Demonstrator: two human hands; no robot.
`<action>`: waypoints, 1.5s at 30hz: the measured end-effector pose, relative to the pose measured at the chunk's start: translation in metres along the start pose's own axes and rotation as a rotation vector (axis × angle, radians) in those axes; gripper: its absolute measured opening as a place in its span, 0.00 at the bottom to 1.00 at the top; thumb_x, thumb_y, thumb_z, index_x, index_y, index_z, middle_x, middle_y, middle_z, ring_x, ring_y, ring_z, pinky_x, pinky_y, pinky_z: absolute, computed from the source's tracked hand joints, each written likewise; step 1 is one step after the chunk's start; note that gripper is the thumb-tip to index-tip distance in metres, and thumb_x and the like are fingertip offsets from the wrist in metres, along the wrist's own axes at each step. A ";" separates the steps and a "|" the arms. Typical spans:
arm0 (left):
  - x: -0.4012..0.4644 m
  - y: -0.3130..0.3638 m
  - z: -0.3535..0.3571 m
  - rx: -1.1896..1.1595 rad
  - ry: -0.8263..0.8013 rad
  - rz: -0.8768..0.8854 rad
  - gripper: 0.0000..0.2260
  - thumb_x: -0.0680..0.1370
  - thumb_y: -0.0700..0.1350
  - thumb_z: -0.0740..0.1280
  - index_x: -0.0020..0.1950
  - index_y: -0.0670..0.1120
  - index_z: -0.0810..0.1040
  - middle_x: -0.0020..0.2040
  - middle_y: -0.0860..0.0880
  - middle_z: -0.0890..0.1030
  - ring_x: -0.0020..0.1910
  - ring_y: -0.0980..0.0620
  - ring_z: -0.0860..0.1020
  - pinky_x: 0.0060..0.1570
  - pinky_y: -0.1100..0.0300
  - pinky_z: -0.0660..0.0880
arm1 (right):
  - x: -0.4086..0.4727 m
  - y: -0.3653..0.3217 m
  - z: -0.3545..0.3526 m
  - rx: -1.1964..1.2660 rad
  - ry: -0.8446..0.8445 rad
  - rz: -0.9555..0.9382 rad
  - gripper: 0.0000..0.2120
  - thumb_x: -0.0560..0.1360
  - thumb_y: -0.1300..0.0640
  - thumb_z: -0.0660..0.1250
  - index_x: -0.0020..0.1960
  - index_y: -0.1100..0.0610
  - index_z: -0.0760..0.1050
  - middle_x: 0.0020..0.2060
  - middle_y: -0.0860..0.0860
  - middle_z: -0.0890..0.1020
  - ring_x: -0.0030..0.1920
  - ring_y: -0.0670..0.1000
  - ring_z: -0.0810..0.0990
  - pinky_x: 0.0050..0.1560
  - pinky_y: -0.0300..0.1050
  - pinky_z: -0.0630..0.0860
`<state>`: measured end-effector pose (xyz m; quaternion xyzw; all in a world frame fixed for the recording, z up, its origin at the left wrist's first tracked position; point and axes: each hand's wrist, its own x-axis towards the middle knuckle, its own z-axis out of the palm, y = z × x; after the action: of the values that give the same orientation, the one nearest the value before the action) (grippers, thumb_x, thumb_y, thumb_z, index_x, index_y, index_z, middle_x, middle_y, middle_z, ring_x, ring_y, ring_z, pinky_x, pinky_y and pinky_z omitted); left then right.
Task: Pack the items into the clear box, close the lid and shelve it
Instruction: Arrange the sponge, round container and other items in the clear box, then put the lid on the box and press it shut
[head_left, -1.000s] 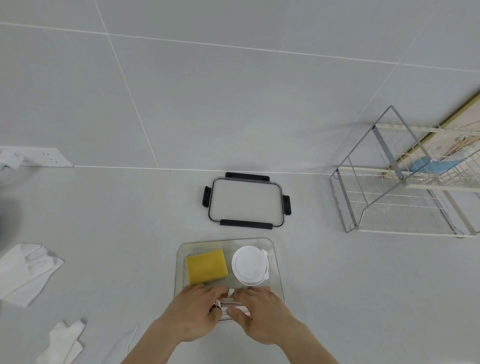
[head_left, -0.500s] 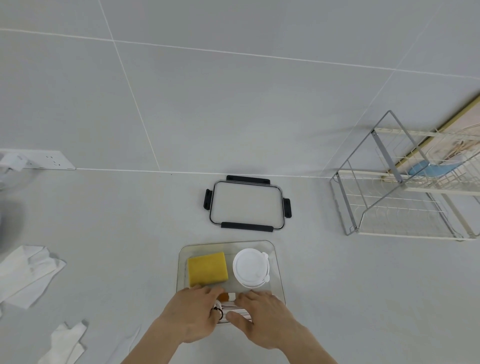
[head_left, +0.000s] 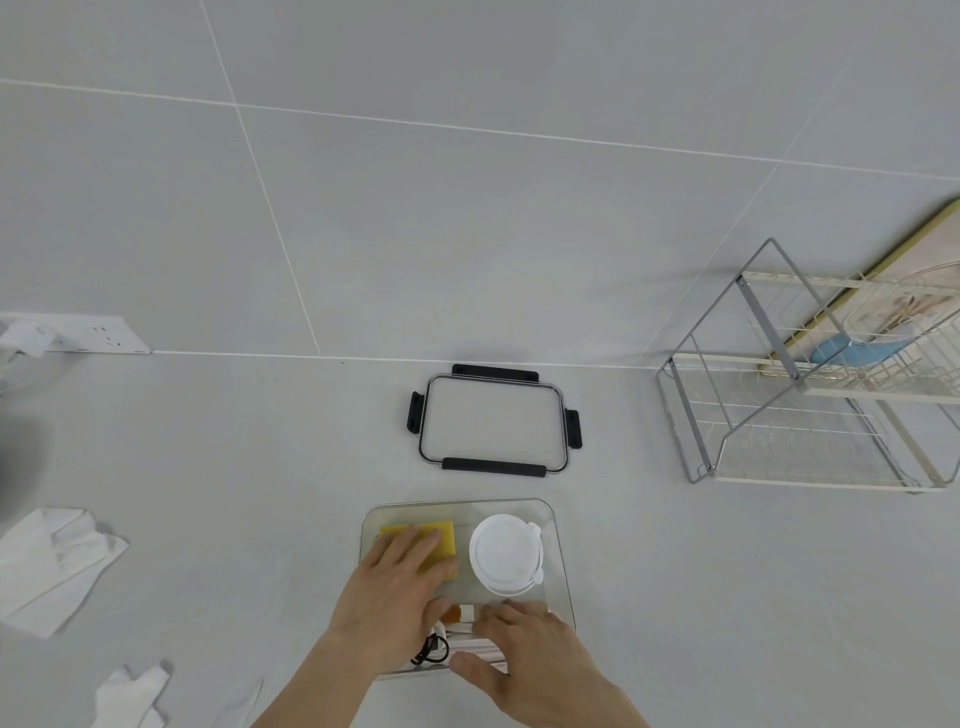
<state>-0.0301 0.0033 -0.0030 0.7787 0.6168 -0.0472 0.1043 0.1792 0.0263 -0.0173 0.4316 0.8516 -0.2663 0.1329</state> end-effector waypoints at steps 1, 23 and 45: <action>-0.001 -0.002 0.002 -0.005 -0.007 -0.013 0.16 0.68 0.58 0.73 0.55 0.59 0.83 0.60 0.53 0.83 0.61 0.47 0.81 0.57 0.50 0.80 | -0.001 0.000 0.000 -0.006 0.001 0.003 0.37 0.73 0.25 0.44 0.65 0.46 0.74 0.65 0.40 0.76 0.66 0.48 0.72 0.65 0.46 0.67; -0.002 -0.026 0.019 -0.196 -0.103 -0.021 0.32 0.74 0.37 0.63 0.75 0.59 0.61 0.81 0.57 0.52 0.80 0.54 0.46 0.77 0.57 0.49 | 0.026 -0.010 -0.014 0.555 0.005 0.224 0.21 0.81 0.44 0.60 0.71 0.48 0.72 0.68 0.48 0.78 0.67 0.47 0.77 0.67 0.46 0.72; 0.083 -0.077 -0.071 -0.971 0.321 -0.600 0.17 0.80 0.55 0.59 0.68 0.54 0.69 0.65 0.50 0.76 0.62 0.51 0.75 0.59 0.51 0.72 | 0.066 0.034 -0.140 0.994 0.568 0.495 0.05 0.73 0.53 0.68 0.43 0.49 0.82 0.43 0.50 0.85 0.37 0.49 0.86 0.43 0.50 0.84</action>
<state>-0.0888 0.1147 0.0415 0.4308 0.7691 0.3315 0.3361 0.1681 0.1664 0.0559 0.6805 0.5026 -0.4670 -0.2575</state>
